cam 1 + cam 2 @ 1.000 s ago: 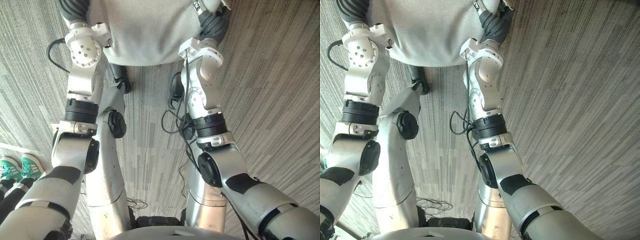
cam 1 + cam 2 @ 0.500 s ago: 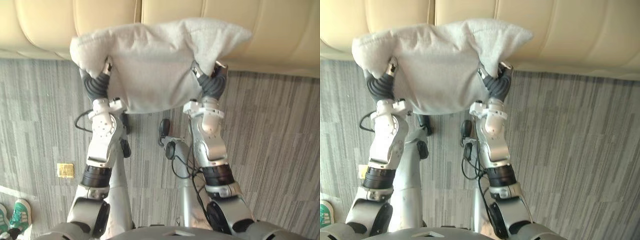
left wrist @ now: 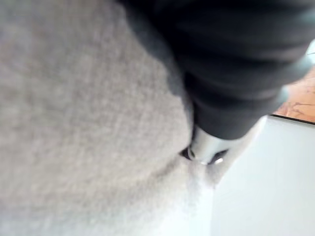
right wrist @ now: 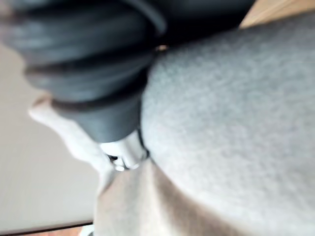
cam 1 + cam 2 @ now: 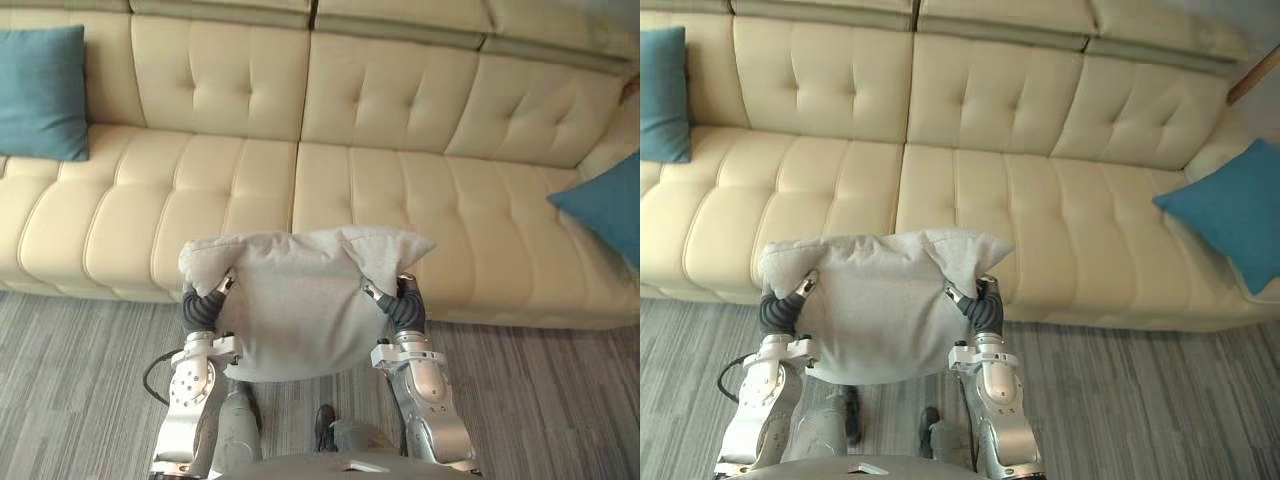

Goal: Pick up cushions and gather them together orderly.

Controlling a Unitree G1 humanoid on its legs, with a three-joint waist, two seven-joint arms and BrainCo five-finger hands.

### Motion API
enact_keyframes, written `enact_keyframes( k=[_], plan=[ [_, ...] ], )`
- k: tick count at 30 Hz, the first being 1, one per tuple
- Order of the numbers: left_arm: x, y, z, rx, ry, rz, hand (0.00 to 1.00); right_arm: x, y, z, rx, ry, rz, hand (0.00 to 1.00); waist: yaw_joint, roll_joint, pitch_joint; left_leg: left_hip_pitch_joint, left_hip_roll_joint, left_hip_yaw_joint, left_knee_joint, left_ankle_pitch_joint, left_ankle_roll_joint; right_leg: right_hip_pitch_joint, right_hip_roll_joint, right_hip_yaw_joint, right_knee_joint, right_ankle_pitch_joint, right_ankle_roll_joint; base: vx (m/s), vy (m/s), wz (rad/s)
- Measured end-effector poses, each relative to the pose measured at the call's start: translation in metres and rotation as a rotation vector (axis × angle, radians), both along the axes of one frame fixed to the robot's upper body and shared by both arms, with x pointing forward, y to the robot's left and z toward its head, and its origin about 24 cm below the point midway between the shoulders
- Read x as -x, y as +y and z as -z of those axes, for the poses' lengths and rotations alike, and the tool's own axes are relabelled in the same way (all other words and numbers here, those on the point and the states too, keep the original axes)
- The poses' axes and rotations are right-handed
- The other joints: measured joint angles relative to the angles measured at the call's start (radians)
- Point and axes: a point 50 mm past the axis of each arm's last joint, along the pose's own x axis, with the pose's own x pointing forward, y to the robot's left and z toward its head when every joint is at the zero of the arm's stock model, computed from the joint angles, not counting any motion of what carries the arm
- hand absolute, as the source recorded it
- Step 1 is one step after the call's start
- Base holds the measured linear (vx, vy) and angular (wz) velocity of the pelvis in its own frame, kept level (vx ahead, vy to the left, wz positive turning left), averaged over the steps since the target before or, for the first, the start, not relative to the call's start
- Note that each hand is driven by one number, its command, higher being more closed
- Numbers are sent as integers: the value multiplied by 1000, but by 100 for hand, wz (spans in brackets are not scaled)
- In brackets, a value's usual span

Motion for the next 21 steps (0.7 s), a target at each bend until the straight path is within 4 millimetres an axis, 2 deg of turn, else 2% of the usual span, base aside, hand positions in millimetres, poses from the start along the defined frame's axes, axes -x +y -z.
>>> enact_keyframes(
  k=[1,4,6,7,8,9,11,13,14,15,16,17,18,19,20,21],
  plan=[
    [0,0,1,0,3,1,100,-2,0,3,5,10,0,100,-3,0,0,9,-2,1,1,-6,3,-3,-5,2,27,0,2,52,101,-6],
    [0,-1,8,-3,34,19,100,-4,-2,17,22,71,-1,100,-21,3,1,63,-22,-3,-1,-32,16,-67,-36,0,255,21,23,19,121,14],
    [2,-1,11,-3,54,19,100,-4,-2,22,24,89,-2,100,-32,14,5,102,-42,-16,-17,-43,28,-130,-66,-2,414,99,1,35,93,25],
    [2,-1,12,-3,55,19,100,-4,-2,22,26,91,-3,100,-34,25,7,108,-42,-27,-26,-45,34,-133,-69,-6,421,98,-10,42,70,24],
    [2,0,12,-6,55,17,100,-4,-2,23,27,95,-3,100,-34,34,10,119,-49,-30,-48,-45,39,-134,-79,-28,409,57,-16,75,56,10],
    [2,1,11,-7,54,9,100,-6,-1,23,25,94,-7,100,-31,29,6,126,-54,-31,-72,-40,48,-150,-84,-56,365,15,-15,93,33,-3],
    [1,3,10,-13,49,8,100,-9,-1,20,28,81,-9,100,-30,33,8,125,-56,-39,-104,-37,53,-188,-74,-93,231,5,-17,103,3,-6],
    [-2,2,12,-12,55,18,100,-10,-4,19,34,77,-3,100,-48,35,8,136,-63,-60,-140,-37,53,-207,-57,-104,-18,91,-4,190,-69,21],
    [-5,0,16,-10,69,27,100,-11,-6,19,44,75,0,100,-59,25,2,157,-81,-78,-162,-37,51,-223,-70,-99,-136,173,13,235,-101,32],
    [-6,-1,17,-12,72,30,100,-11,-7,19,47,74,1,100,-65,24,2,163,-92,-90,-165,-40,47,-232,-80,-97,-160,191,19,343,-187,53],
    [-7,-2,19,-21,83,44,100,-11,-8,19,48,75,4,100,-84,9,0,190,-118,-117,-168,-54,23,-241,-106,-73,-186,211,21,389,-270,69],
    [-6,-3,20,-23,88,52,100,-10,-9,20,50,81,9,100,-95,-3,-2,224,-126,-136,-160,-77,-6,-234,-119,-52,-171,215,8,505,-391,91],
    [-6,-7,21,-11,91,61,100,-8,-13,21,49,86,22,100,-107,8,-11,239,-114,-174,-145,-106,-23,-233,-107,-54,-115,255,-17,501,-410,81],
    [-3,-13,21,13,93,65,100,-3,-16,22,61,92,23,100,-101,44,-32,260,-68,-195,-148,-125,-54,-235,-76,-98,-66,228,-17,461,-311,49],
    [-2,-16,19,30,82,62,100,-2,-18,19,62,85,23,100,-91,66,-43,233,-36,-214,-58,-132,-77,-235,-48,-114,-56,209,-31,622,-277,6],
    [0,-19,15,56,59,55,100,-1,-19,12,54,61,23,100,-81,90,-51,168,3,-247,193,-126,-132,-228,8,-134,-50,174,-67,569,-186,-17]
  ],
)
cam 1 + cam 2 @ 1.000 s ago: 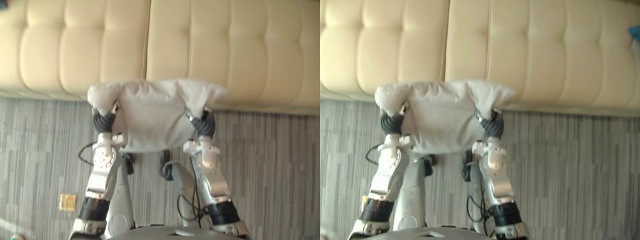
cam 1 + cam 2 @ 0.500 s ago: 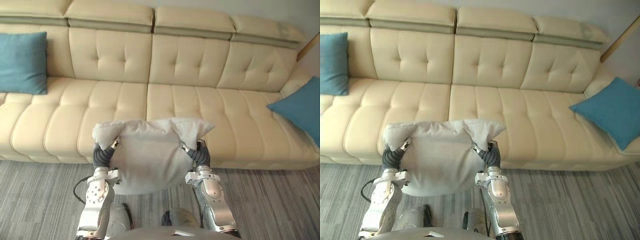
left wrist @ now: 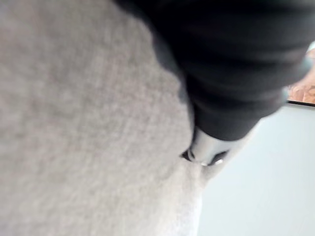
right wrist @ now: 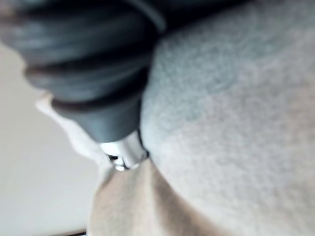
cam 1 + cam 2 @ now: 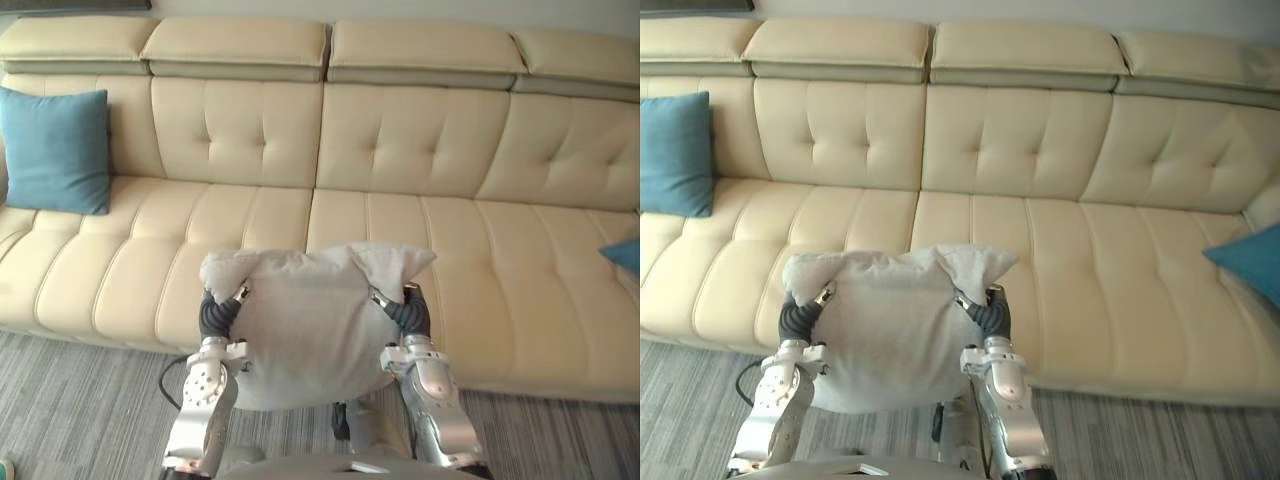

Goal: Pick up cushions and gather them together orderly.

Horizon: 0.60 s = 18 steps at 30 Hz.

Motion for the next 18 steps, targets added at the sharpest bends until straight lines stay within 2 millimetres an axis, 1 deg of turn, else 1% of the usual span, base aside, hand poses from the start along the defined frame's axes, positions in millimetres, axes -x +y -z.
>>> enact_keyframes(
  k=[1,2,3,4,5,6,7,8,9,10,11,12,13,14,15,16,17,18],
  plan=[
    [0,0,-1,4,-4,0,100,1,0,-2,0,-9,1,100,0,3,-2,-15,8,-3,58,25,-26,7,16,-5,2,-7,0,807,-272,-23],
    [-2,-3,-1,18,-7,4,100,2,-4,-9,14,-35,1,100,-4,3,-3,-31,32,22,174,144,-39,40,50,-20,13,-27,-54,577,-191,-11],
    [-2,-3,-1,19,-7,7,100,1,-5,-11,17,-43,0,100,-6,2,-3,-40,43,34,198,183,-32,51,54,-19,9,-32,-63,698,-189,-19],
    [-3,-6,0,27,-3,19,100,1,-8,-15,13,-59,4,100,-6,1,-3,-65,70,79,272,235,-16,86,55,-6,-12,-41,-75,489,-89,-23],
    [-3,-10,0,46,0,24,100,1,-10,-15,6,-59,16,100,-2,1,-2,-74,86,133,308,223,0,142,52,13,-50,-41,-75,451,-58,-24],
    [-3,-11,0,50,-1,25,100,1,-11,-15,7,-58,21,100,0,1,-2,-72,91,150,308,211,9,163,51,19,-64,-41,-75,312,-1,-19],
    [-3,-12,-1,52,-5,28,100,2,-12,-15,7,-57,29,100,5,2,-3,-73,101,178,295,185,25,196,46,26,-86,-42,-75,266,47,-8],
    [-6,-14,-4,60,-16,30,100,2,-13,-15,5,-56,33,100,12,2,-3,-97,115,218,253,146,44,238,30,31,-118,-43,-73,315,131,-7],
    [-7,-14,-5,60,-23,32,100,2,-13,-14,0,-55,35,100,27,2,-3,-124,122,247,176,119,64,260,12,37,-128,-43,-71,235,151,-3],
    [-8,-14,-6,59,-25,32,100,2,-13,-14,-1,-54,35,100,33,2,-2,-134,121,250,142,109,64,265,3,40,-128,-44,-70,194,204,-3],
    [-8,-14,-6,60,-26,32,100,2,-13,-14,-4,-53,37,100,45,1,-2,-151,112,247,32,100,68,282,-21,46,-122,-54,-51,155,270,-10],
    [-8,-15,-6,60,-27,31,100,3,-13,-14,-4,-52,38,100,53,8,-5,-127,105,245,-122,137,71,285,-33,57,-100,-72,-19,178,369,-24],
    [-6,-15,-7,65,-29,27,100,2,-13,-13,0,-48,36,100,58,39,-16,-97,113,225,-267,239,40,292,-20,79,-75,-114,46,156,328,-29],
    [-6,-13,-6,57,-26,27,100,1,-12,-9,-12,-34,43,100,54,36,-20,-78,99,219,-293,208,26,291,-26,96,-73,-120,57,108,331,-22],
    [-5,-9,-5,34,-23,30,100,2,-10,-2,-34,-8,61,100,48,12,-27,-60,63,224,-335,210,31,278,-49,123,-88,-109,56,69,266,-24],
    [-2,-4,-2,10,-10,29,100,0,-5,6,-50,25,59,100,47,-10,-40,-25,32,254,-401,223,41,281,-66,166,-115,-94,60,65,274,-43],
    [1,0,1,-1,4,23,100,-2,-2,12,-59,50,50,100,46,-16,-44,9,18,284,-445,235,46,292,-72,196,-145,-67,60,49,164,-57],
    [2,0,2,-3,13,21,100,-2,-1,16,-61,66,46,100,44,-16,-44,26,12,300,-461,237,48,305,-73,217,-167,-48,61,28,126,-59]
  ],
)
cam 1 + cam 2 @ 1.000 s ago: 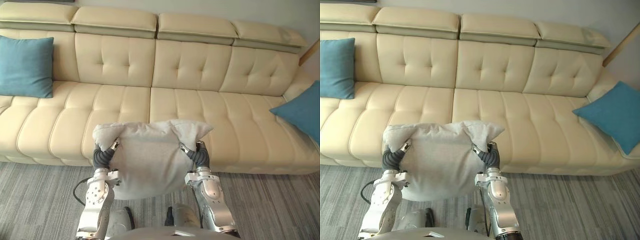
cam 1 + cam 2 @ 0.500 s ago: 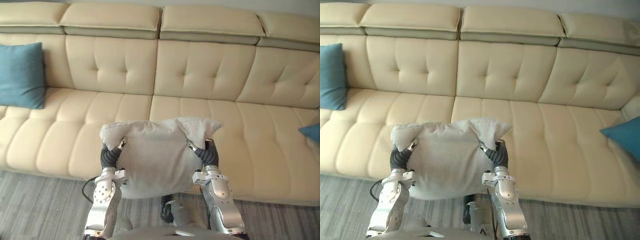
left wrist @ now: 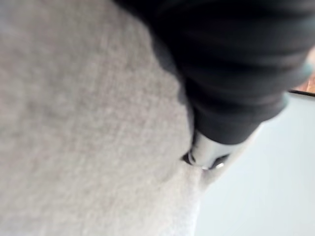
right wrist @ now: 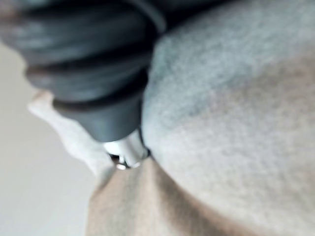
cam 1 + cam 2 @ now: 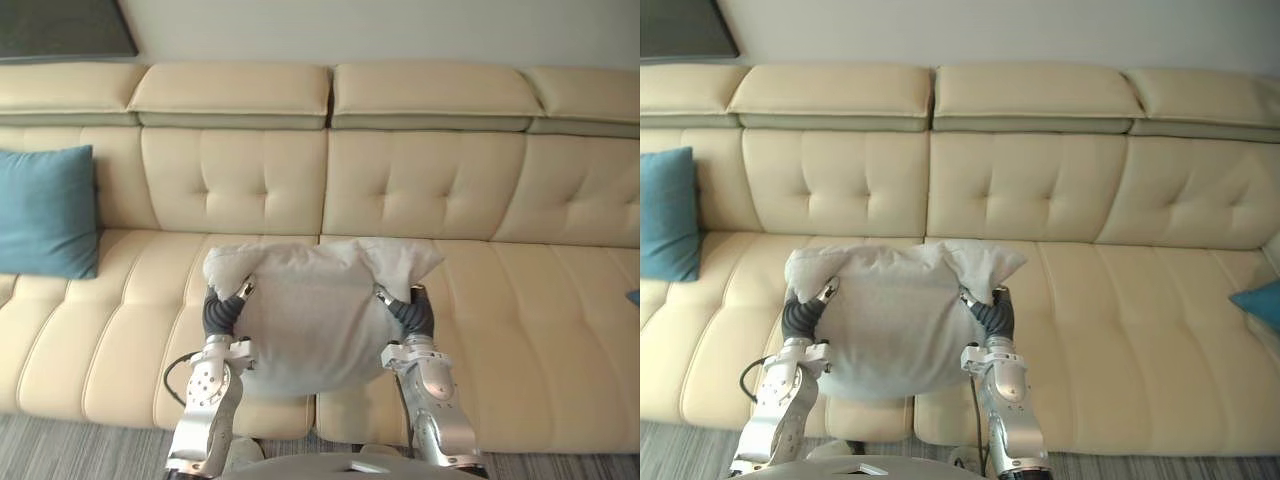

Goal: Pick up cushions and gather them together orderly.

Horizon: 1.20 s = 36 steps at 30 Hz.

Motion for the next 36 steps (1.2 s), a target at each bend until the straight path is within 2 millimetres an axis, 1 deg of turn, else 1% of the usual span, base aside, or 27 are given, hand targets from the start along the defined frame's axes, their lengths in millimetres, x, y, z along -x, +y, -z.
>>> enact_keyframes(
  k=[2,3,4,8,10,11,12,14,15,16,18,19,20,21,22,23,24,25,27,28,29,30,31,32,33,35,36],
  plan=[
    [0,2,5,-5,19,0,100,-3,2,8,2,36,-13,100,-13,-3,-2,12,-3,13,-13,0,0,4,5,38,-39,43,7,-4,60,-44],
    [0,2,6,-7,24,1,100,-4,2,9,2,39,-15,100,-15,-3,-2,13,-1,18,-14,0,0,1,7,48,-44,48,7,-29,0,-50],
    [1,2,13,-9,57,3,100,-8,3,13,9,55,-26,100,-15,-2,-3,31,-1,30,-21,0,0,5,9,74,-60,60,12,-46,-16,-45],
    [1,2,18,-17,78,6,100,-14,3,12,24,52,-41,100,-22,-3,-3,50,1,47,-43,9,-2,-3,19,117,-71,76,13,-83,-31,-35],
    [-2,6,16,-48,73,-7,100,-24,8,8,27,34,-59,100,-23,-7,-5,51,0,64,-56,15,-5,-24,23,142,-74,76,15,-137,-49,-37],
    [-8,9,12,-69,57,-12,100,-33,12,2,32,13,-67,100,-23,-8,-5,43,-2,73,-67,29,-7,-40,24,154,-81,83,26,-145,-53,-33],
    [-11,10,10,-76,48,-20,100,-36,14,0,35,3,-72,100,-22,-9,-4,41,-2,78,-76,36,-9,-48,25,161,-84,86,29,-123,-45,-28],
    [-24,15,2,-100,15,-45,100,-50,20,-12,51,-39,-94,100,-20,-8,-4,17,1,81,-80,53,-9,-75,29,168,-97,101,28,-133,-55,-15],
    [-34,18,-6,-132,-18,-55,100,-57,23,-21,68,-73,-102,100,-20,-8,-4,-7,3,78,-81,63,-11,-96,32,168,-103,113,24,-146,-62,0],
    [-38,18,-11,-136,-36,-61,100,-61,24,-27,70,-92,-102,100,-21,-9,-3,-19,3,77,-82,68,-10,-107,33,168,-104,118,24,-154,-63,5],
    [-52,19,-26,-172,-97,-68,100,-74,28,-45,73,-154,-96,100,-21,-10,-2,-54,2,67,-93,91,-6,-135,33,163,-118,141,22,-123,-46,10],
    [-59,18,-33,-179,-121,-70,100,-79,30,-53,74,-182,-90,100,-19,-11,8,-64,3,61,-93,98,-3,-139,34,161,-122,150,24,-59,-24,14],
    [-69,18,-41,-192,-148,-73,100,-84,31,-63,75,-214,-83,100,-14,-12,31,-69,4,56,-92,105,-3,-137,35,155,-127,162,24,-86,-25,17],
    [-88,17,-56,-216,-192,-82,100,-94,35,-82,76,-275,-71,100,-11,-16,54,-104,8,46,-81,114,-1,-161,35,140,-130,185,27,-165,-36,21],
    [-103,17,-72,-237,-233,-104,100,-101,39,-99,72,-329,-57,100,-7,-17,57,-163,14,35,-62,120,2,-203,37,134,-134,196,24,-210,-44,21],
    [-113,18,-86,-254,-270,-118,100,-106,42,-113,68,-370,-46,100,-4,-19,69,-195,16,29,-57,128,4,-228,38,130,-137,204,21,-215,-48,17],
    [-128,21,-111,-285,-336,-140,100,-114,47,-136,62,-440,-36,100,-3,-25,104,-228,18,25,-61,149,9,-258,40,122,-139,225,27,-159,-37,12],
    [-131,22,-119,-292,-356,-150,100,-116,48,-143,59,-459,-28,100,-3,-26,107,-245,19,23,-62,154,9,-274,40,119,-139,227,25,-156,-36,11],
    [-142,21,-143,-301,-414,-179,100,-119,49,-160,72,-512,13,100,6,-25,116,-282,18,19,-83,179,9,-315,42,113,-140,243,28,-105,-28,10],
    [-145,20,-149,-300,-429,-188,100,-120,49,-165,72,-527,24,100,7,-24,127,-286,18,16,-86,184,10,-318,43,111,-139,244,29,-66,-23,8],
    [-149,19,-161,-304,-456,-199,100,-121,49,-174,67,-552,43,100,10,-25,142,-295,18,9,-97,194,9,-329,44,110,-139,248,28,-58,-19,8],
    [-152,19,-168,-304,-470,-204,100,-122,49,-179,61,-566,50,100,11,-25,145,-308,18,6,-102,201,8,-344,44,109,-139,250,28,-93,-30,10],
    [-157,17,-185,-305,-510,-219,100,-124,48,-193,49,-606,74,100,13,-25,150,-344,16,3,-121,221,10,-386,49,107,-138,254,27,-103,-36,10],
    [-160,17,-198,-307,-537,-230,100,-125,48,-204,41,-634,90,100,14,-25,163,-363,15,2,-143,240,10,-412,51,105,-139,265,26,-101,-35,9],
    [-162,17,-205,-306,-552,-238,100,-126,49,-210,44,-650,96,100,15,-24,171,-374,14,2,-156,251,10,-427,52,103,-140,269,27,-91,-30,4],
    [-169,14,-226,-306,-586,-250,100,-132,47,-225,53,-681,122,100,15,-24,203,-403,15,0,-206,296,8,-473,54,88,-138,279,26,-85,-24,8],
    [-169,13,-230,-305,-597,-250,100,-132,47,-228,54,-688,130,100,15,-24,206,-417,17,-1,-213,304,5,-490,57,85,-137,279,25,-65,-25,8]
  ],
)
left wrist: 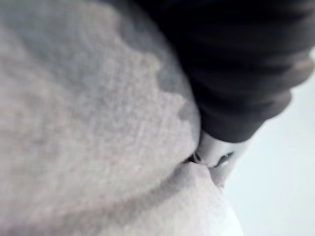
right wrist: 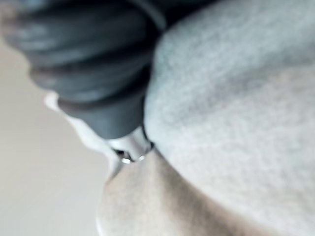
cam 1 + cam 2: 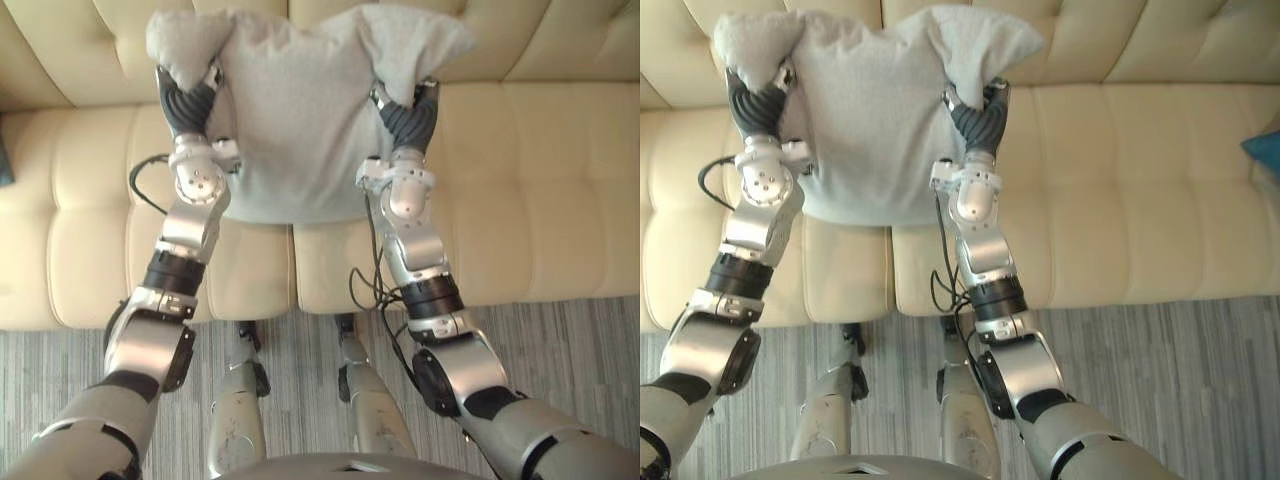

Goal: Pick up cushions and gather them together orderly.

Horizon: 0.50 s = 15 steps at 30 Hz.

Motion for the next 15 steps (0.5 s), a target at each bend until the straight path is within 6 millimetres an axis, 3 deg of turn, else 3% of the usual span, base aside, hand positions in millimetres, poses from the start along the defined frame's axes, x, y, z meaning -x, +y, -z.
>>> enact_keyframes(
  k=[4,5,10,15],
  plan=[
    [-3,-6,-20,-3,-40,11,100,0,-5,-16,-33,-43,28,100,7,7,28,-71,4,-1,-4,13,-4,-79,5,-3,17,1,-1,-18,-10,0],
    [-2,-8,-29,-1,-63,17,0,1,-5,-22,-39,-63,31,0,8,7,32,-91,5,-1,-2,16,-8,-103,5,-3,30,0,-2,0,0,0],
    [2,-10,-62,44,-157,21,0,7,-19,-59,-65,-181,88,0,22,12,46,-165,7,-3,-1,27,-5,-189,6,-7,67,-12,-3,-26,16,3],
    [2,-2,-64,80,-160,14,0,7,-31,-68,-86,-201,124,0,25,12,47,-180,8,-3,-2,28,-5,-207,6,-16,79,-18,-3,-13,23,3]
  ],
)
